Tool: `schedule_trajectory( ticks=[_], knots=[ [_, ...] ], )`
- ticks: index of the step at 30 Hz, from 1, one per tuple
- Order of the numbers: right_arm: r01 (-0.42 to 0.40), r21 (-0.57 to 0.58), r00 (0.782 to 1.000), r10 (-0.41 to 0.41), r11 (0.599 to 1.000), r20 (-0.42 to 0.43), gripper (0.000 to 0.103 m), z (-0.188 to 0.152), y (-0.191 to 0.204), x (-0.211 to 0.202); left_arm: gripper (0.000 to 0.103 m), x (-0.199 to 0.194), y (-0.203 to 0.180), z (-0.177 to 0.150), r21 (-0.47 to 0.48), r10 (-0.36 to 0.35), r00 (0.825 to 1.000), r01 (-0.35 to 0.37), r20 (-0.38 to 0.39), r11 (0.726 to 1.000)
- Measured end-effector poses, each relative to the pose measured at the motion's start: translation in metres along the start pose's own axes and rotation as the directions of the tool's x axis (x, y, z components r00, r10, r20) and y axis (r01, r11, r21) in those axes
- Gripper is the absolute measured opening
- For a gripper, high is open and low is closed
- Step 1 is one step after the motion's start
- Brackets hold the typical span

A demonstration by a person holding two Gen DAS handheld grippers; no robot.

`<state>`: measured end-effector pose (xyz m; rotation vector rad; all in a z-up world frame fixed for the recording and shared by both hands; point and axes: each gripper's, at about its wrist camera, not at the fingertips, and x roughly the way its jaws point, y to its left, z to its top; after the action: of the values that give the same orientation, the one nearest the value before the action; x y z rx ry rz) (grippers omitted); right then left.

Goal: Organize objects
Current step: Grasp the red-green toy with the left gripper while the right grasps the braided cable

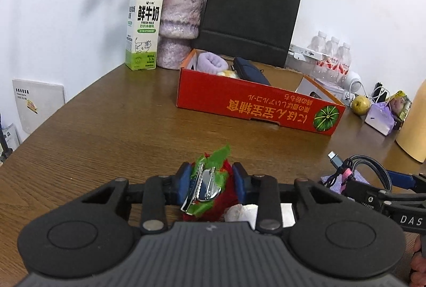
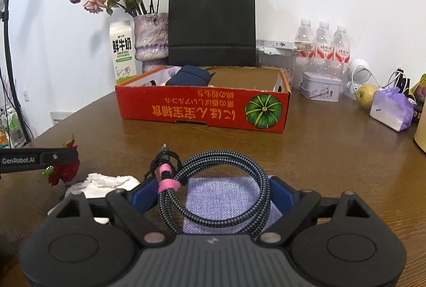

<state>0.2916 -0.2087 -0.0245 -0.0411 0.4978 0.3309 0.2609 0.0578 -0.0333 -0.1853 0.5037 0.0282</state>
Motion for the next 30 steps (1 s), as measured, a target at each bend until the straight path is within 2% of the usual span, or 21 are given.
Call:
schedule_trajectory(
  ticks=[12, 24, 30],
  knots=[
    [-0.010, 0.003, 0.998, 0.010, 1.000, 0.067, 0.089, 0.001, -0.001, -0.014, 0.034, -0.020, -0.010, -0.006, 0.040, 0.013, 0.996, -0.017, 0.090, 0.999],
    [-0.027, -0.006, 0.992, 0.028, 1.000, 0.120, 0.089, 0.002, 0.001, -0.027, 0.034, -0.037, -0.028, -0.012, 0.094, 0.058, 0.985, -0.075, 0.163, 0.993],
    [-0.039, -0.013, 0.989, 0.040, 0.999, 0.141, 0.089, 0.005, 0.003, -0.033, 0.034, -0.047, -0.036, -0.006, 0.099, 0.043, 0.980, -0.063, 0.192, 0.993]
  ],
)
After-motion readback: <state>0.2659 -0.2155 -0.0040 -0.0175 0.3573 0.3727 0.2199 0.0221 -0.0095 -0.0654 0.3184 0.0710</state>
